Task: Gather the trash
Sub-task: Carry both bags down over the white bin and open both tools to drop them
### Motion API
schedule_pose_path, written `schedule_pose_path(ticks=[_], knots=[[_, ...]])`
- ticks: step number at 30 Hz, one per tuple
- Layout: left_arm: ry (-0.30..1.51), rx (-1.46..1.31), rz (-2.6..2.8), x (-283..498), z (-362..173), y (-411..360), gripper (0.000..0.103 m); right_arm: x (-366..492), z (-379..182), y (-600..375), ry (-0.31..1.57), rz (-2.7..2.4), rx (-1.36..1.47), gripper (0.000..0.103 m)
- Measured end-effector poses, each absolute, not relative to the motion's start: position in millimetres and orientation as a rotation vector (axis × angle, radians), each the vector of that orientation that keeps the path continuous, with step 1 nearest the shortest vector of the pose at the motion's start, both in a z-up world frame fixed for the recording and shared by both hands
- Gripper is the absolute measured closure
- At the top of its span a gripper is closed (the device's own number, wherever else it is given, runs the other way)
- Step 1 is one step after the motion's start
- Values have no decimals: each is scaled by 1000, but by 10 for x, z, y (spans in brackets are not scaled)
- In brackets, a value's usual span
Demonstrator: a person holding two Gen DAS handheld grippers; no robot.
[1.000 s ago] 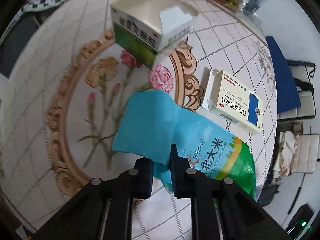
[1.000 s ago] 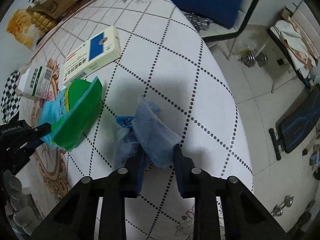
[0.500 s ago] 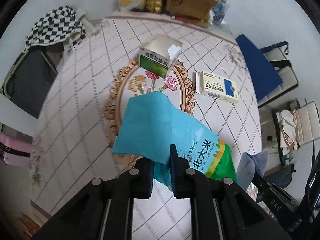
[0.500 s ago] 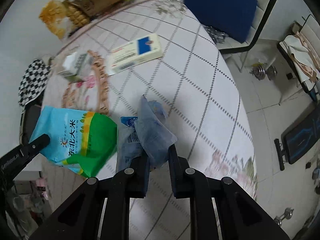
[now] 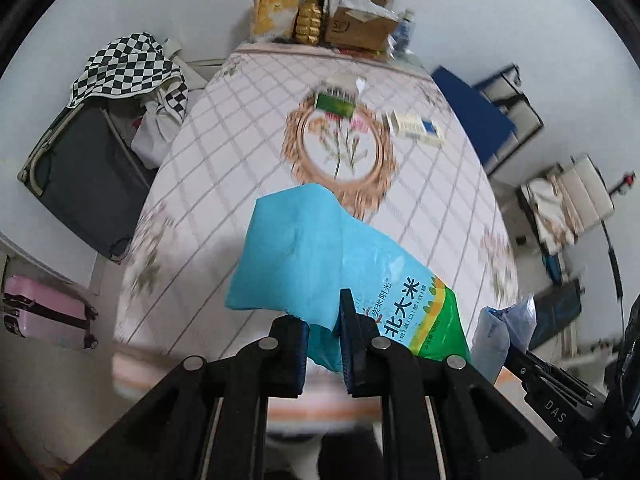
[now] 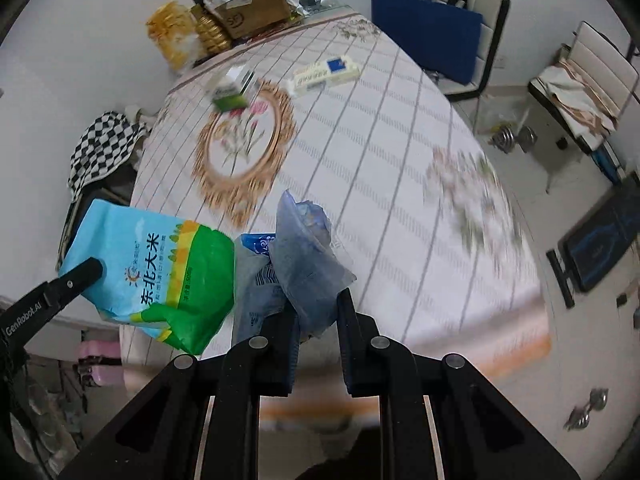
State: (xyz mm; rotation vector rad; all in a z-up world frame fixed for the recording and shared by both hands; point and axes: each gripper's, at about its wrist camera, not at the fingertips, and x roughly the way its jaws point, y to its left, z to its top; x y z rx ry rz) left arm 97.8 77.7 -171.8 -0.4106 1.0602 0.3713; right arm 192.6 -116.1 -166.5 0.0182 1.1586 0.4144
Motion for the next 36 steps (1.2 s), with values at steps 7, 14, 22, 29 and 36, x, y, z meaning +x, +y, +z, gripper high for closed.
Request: schedule_pose_path(ticks=[7,14,22,29,36], knots=[[1198,-358,361,107,-2217,528,92,672,-2170,-1370,1295,417,11,85],[1406,-408,395,-359,-3493,399,92,58,-3350,-1560,1498,396,-19,85],[1579,-427,403,-268,-5325,470,90,35,-5117,-1669,1619,376,24,85],[1653,-492,340,-232,-6553,418,81,223,-6455,-1632,1677,398,13,84],[1661,-483,370,-338,-6867,377,10,396,-7042,-1540,1705,439,10,53]])
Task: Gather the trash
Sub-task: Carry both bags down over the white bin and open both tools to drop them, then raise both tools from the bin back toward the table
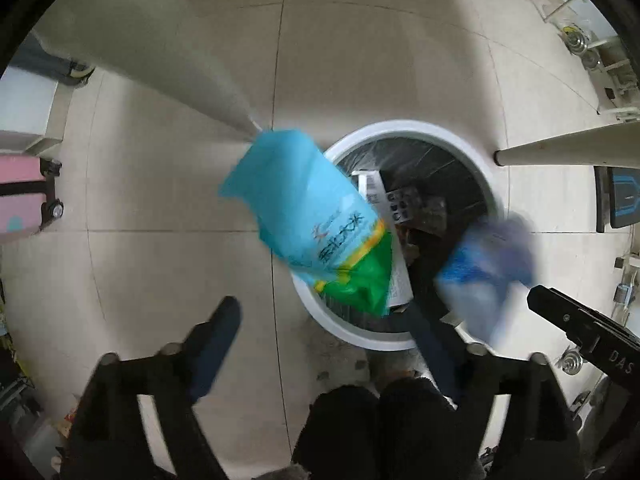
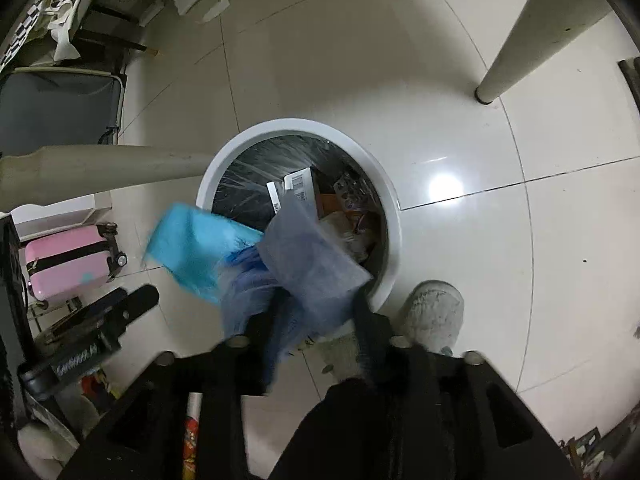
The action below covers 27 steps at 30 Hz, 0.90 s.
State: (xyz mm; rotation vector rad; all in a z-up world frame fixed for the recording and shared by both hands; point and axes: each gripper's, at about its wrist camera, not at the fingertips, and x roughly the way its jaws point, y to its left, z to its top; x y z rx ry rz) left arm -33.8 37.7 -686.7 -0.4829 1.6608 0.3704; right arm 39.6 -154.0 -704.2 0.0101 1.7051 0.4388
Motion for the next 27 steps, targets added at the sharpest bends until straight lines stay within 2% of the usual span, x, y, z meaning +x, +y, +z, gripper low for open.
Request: schedule_pose_path(ticks=[2,4,6,14,18,27], knots=[[1655,-470,384,-400,-6845,412,9,397,-7076,-1482,1710,445,-3,44],[1643,-447,391,-468,-6816,418,9,403,-7062,-1470,1696,443,-42,14],[1633,-420,400,-488,-6723,387,8,384,-7018,-1439,1672,432,-107,2],[1569,-391,453,-588,-6149,326,8,270,-6582,-1358,1568,375,-326,2],[1545,-408,445,-641,-5801,242,8,213,-6241,-1386,1554,372,-337,2],[1481,-488,447,-761,-4862,223,8,10,-4959,-1474,1497,380,-369,2]])
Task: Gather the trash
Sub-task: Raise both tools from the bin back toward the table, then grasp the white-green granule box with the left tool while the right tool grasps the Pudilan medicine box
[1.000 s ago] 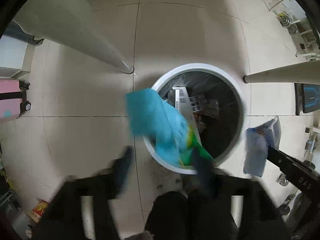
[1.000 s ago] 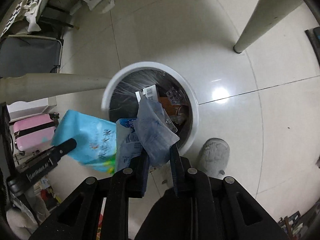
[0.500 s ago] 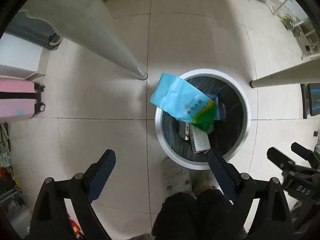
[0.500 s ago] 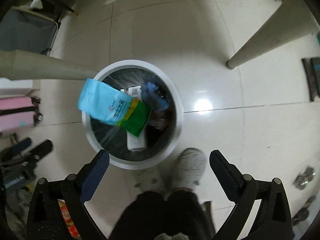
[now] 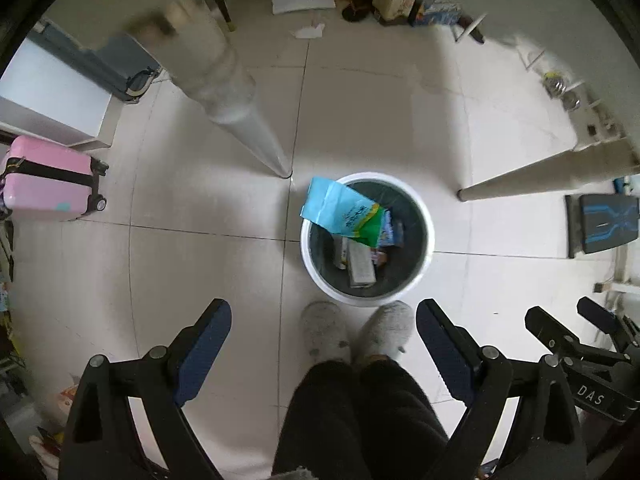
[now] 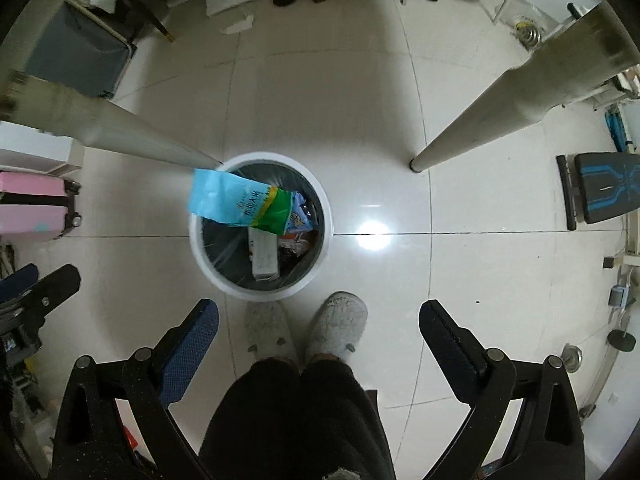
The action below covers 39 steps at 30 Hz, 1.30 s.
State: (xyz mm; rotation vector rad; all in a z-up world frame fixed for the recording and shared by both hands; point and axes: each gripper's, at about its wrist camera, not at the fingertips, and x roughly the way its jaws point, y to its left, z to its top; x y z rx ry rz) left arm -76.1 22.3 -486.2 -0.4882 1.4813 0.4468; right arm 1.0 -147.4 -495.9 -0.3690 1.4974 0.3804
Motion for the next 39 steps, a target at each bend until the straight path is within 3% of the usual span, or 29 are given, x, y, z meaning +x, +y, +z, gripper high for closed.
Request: schedule_pose_path(ticks=[15,21,24,26,31,39], knots=[[1320,-478,436,-1006,-2979,314,8,-336,-2681,-1438,1434,432,-293,2],[1180,-443,491,-573,-2415,638,8,42,-1989,-1230,1388,435,-146,2],[1125,-397,536,-220,-2176,843,8,489,-1679,-1038,1346,434,-139,2],[1091,-401,555,119,-2087,1030,0,821,-1531,-943,1328,433,-145,1],[1054,-380,618,930,-1910,1406,0,1977,-1382,-711,1317,437,-190,1],[1151,-393,769,2583,-2321,1758,0,4358,-1661,237,1274,509,-761,1]])
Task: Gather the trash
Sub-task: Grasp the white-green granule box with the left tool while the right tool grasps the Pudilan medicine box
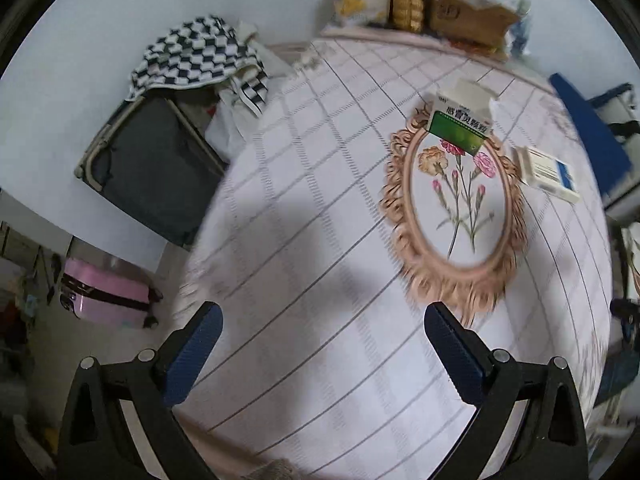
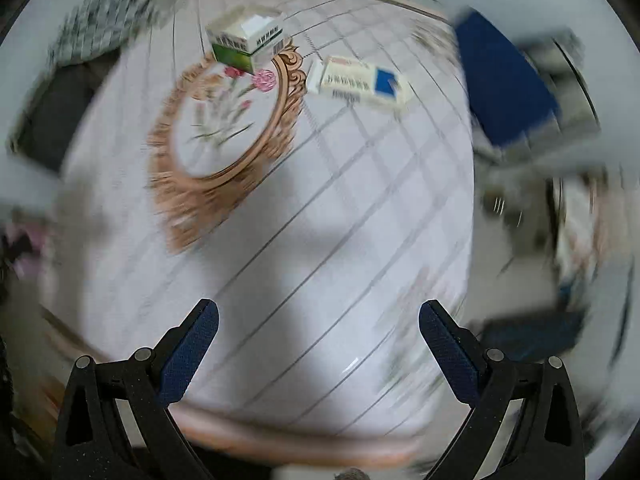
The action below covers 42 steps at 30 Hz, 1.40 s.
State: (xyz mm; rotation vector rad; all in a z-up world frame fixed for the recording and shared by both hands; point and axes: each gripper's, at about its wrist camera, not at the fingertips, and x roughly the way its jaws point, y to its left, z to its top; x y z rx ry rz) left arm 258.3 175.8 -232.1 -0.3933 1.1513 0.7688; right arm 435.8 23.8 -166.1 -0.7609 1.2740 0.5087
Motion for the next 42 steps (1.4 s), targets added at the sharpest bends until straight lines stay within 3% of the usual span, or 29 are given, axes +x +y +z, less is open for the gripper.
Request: schedule_pose_path(ticks=[7,12,15,21,24,26,28,38,40,42], knots=[[1234,-377,793,3739,-2758,1844,0,5794,-2467,1177,1171,653,-1337,2],[1236,-372,777,4198,-2800,2015,0,6248,-2981,1481,1209,801,-1465,2],[1207,-336,754,4367,-2708,2114,0,6370,-2998,1510,1216,874,-1416,0],[1185,-315,635,4735,-2504,2318,0,7121,-2722,1111,1470,540,-713,10],[1217,-309,540,4970,-2485,2368,0,7382,-2737,668,1676,433,-243,10],[1253,-288,473,5127,-2506,2346,0,7443,-2710,518,1690,438,-111,9],[1301,-238,413,5313,-2571,2292,0,7476,-2652,442,1639,441,-106,3],[1472,-143,333,5690,-3071,2245,1,7481,-2686,699,1472,492,-414,2],[1471,-171,340,5689,-3106,2270,6,7469,-2677,767,1456,464,-437,2],[1443,-194,347,5657,-3068,2279,18,7445,-2666,795,1437,435,-453,7]])
